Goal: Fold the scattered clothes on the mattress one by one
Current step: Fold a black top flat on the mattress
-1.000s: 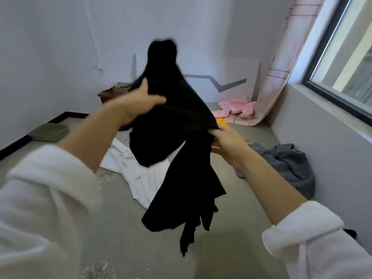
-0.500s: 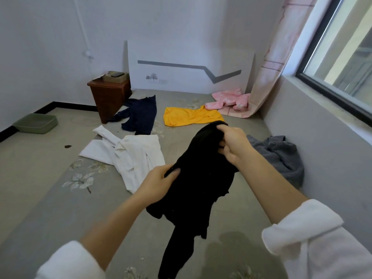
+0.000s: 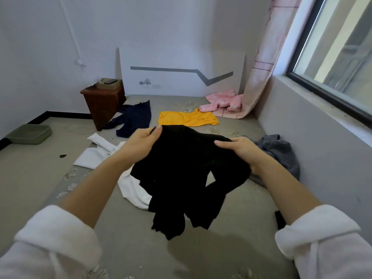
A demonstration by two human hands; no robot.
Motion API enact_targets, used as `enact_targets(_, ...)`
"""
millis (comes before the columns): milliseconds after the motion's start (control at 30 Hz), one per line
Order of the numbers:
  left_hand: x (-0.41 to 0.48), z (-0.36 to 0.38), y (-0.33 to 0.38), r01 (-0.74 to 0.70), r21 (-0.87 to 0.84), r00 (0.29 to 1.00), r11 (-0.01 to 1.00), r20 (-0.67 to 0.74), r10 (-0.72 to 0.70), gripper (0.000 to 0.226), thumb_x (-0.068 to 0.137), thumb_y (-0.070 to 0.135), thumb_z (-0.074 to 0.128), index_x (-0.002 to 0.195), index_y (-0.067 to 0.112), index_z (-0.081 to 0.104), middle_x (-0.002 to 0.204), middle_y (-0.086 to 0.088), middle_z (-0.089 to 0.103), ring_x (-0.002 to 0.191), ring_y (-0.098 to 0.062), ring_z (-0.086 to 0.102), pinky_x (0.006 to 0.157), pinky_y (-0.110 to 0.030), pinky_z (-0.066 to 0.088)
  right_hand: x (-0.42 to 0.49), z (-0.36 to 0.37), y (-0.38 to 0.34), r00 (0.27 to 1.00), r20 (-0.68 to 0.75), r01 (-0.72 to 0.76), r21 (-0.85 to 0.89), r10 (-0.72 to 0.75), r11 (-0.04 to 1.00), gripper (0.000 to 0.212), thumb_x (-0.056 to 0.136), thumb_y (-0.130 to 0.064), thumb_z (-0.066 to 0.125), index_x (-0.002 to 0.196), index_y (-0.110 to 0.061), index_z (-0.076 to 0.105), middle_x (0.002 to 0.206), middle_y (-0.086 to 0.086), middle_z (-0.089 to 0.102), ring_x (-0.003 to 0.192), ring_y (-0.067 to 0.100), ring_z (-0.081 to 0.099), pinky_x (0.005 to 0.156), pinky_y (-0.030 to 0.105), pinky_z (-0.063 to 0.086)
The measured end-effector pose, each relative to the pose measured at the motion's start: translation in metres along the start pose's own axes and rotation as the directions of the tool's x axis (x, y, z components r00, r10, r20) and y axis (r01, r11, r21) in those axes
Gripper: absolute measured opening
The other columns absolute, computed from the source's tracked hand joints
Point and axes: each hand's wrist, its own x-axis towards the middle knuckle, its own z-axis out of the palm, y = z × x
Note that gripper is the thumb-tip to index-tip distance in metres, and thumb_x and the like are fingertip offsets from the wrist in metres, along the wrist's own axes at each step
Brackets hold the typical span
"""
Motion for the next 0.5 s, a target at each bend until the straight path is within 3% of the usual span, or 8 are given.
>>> enact_targets(100, 0.008, -0.032, -0.006, 0.1, -0.116, 0.982, 0.988, -0.151, -0.117, 0.049, 0.096, 0.049, 0.043, 0.117, 0.008, 0.062, 0.1, -0.005, 0.066, 0.096, -0.022, 0.062, 0.092, -0.038, 0.046, -0.005, -0.021, -0.004, 0.998, -0.059, -0.012, -0.17, 0.002, 0.985, 0.036, 0.075, -0.031, 0.078, 0.099, -0.005, 0.073, 0.092, 0.017, 0.074, 0.078, 0.03, 0.071, 0.069, 0.032, 0.059)
enact_targets(167, 0.008, -0.054, -0.009, 0.133, -0.2, 0.958, 0.971, -0.226, -0.178, 0.047, 0.096, 0.05, 0.044, 0.123, 0.014, 0.058, 0.113, -0.006, 0.065, 0.105, -0.023, 0.061, 0.098, -0.039, 0.046, -0.009, -0.037, -0.006, 0.996, -0.087, -0.028, -0.255, 0.006, 0.966, 0.03, 0.074, -0.023, 0.079, 0.097, -0.004, 0.073, 0.09, 0.017, 0.074, 0.075, 0.03, 0.071, 0.064, 0.03, 0.059)
enact_targets(233, 0.007, -0.07, -0.012, 0.14, -0.226, 0.929, 0.964, -0.306, -0.206, 0.048, 0.097, 0.049, 0.043, 0.129, 0.015, 0.054, 0.122, -0.006, 0.061, 0.108, -0.023, 0.059, 0.095, -0.035, 0.046, -0.012, -0.051, -0.006, 0.991, -0.137, -0.041, -0.289, 0.001, 0.956, 0.023, 0.073, -0.012, 0.079, 0.094, -0.004, 0.073, 0.083, 0.015, 0.074, 0.066, 0.026, 0.071, 0.053, 0.024, 0.055)
enact_targets(333, 0.001, -0.079, -0.012, 0.158, -0.333, 0.908, 0.929, -0.322, -0.27, 0.047, 0.099, 0.046, 0.04, 0.133, 0.015, 0.05, 0.112, -0.003, 0.062, 0.097, -0.02, 0.061, 0.082, -0.031, 0.048, -0.014, -0.065, -0.003, 0.978, -0.21, -0.061, -0.344, -0.013, 0.937, 0.021, 0.072, -0.004, 0.077, 0.092, -0.008, 0.073, 0.072, 0.008, 0.074, 0.057, 0.019, 0.07, 0.046, 0.019, 0.051)
enact_targets(400, -0.002, -0.078, -0.013, 0.167, -0.39, 0.912, 0.906, -0.289, -0.293, 0.045, 0.1, 0.045, 0.039, 0.133, 0.017, 0.049, 0.102, -0.001, 0.064, 0.09, -0.017, 0.062, 0.073, -0.029, 0.048, -0.013, -0.069, 0.001, 0.973, -0.231, -0.078, -0.372, -0.011, 0.925, 0.02, 0.072, -0.003, 0.076, 0.091, -0.007, 0.073, 0.073, 0.008, 0.073, 0.058, 0.019, 0.07, 0.047, 0.02, 0.05)
enact_targets(500, -0.006, -0.072, -0.011, 0.185, -0.417, 0.93, 0.89, -0.218, -0.296, 0.045, 0.1, 0.046, 0.038, 0.135, 0.02, 0.048, 0.116, -0.003, 0.063, 0.096, -0.016, 0.062, 0.076, -0.029, 0.048, -0.009, -0.069, 0.009, 0.963, -0.269, -0.09, -0.427, -0.031, 0.9, 0.019, 0.072, -0.004, 0.075, 0.091, -0.005, 0.073, 0.083, 0.013, 0.073, 0.068, 0.024, 0.069, 0.055, 0.025, 0.051)
